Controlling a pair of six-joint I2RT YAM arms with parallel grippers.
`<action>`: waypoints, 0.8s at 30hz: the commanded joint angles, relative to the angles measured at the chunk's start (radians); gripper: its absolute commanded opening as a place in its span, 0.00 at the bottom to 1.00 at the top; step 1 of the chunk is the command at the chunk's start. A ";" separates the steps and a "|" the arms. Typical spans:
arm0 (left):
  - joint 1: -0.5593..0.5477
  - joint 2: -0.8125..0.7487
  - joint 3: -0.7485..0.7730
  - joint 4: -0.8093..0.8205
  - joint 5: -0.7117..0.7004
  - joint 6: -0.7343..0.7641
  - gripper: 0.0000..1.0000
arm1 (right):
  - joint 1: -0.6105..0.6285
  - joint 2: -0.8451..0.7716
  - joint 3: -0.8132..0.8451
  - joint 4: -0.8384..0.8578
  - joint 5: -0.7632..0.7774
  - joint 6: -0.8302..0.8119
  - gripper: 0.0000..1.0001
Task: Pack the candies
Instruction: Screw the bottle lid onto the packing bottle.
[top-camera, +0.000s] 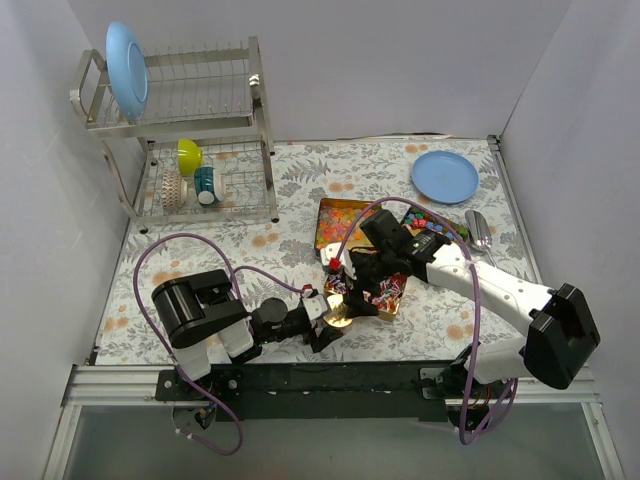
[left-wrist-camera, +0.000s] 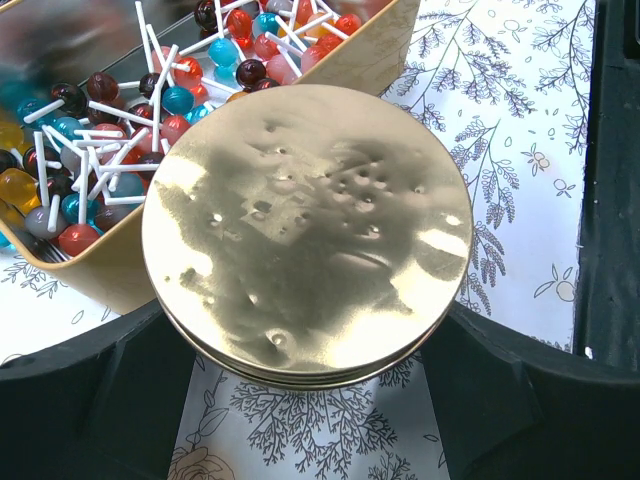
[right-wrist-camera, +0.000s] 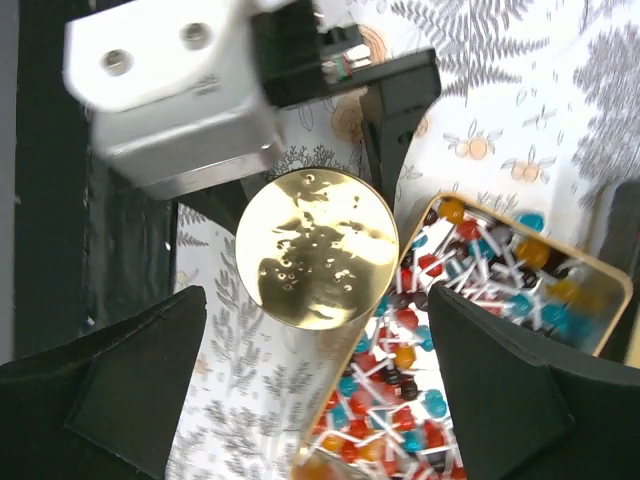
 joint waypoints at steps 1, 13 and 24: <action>0.007 0.004 0.002 -0.081 -0.020 0.001 0.00 | -0.012 0.053 0.046 -0.149 -0.142 -0.378 0.98; 0.005 0.000 0.002 -0.085 -0.036 0.010 0.00 | 0.008 0.302 0.152 -0.186 -0.134 -0.760 0.98; 0.005 0.004 0.003 -0.084 -0.031 0.007 0.00 | 0.013 0.291 0.094 -0.152 -0.148 -0.694 0.81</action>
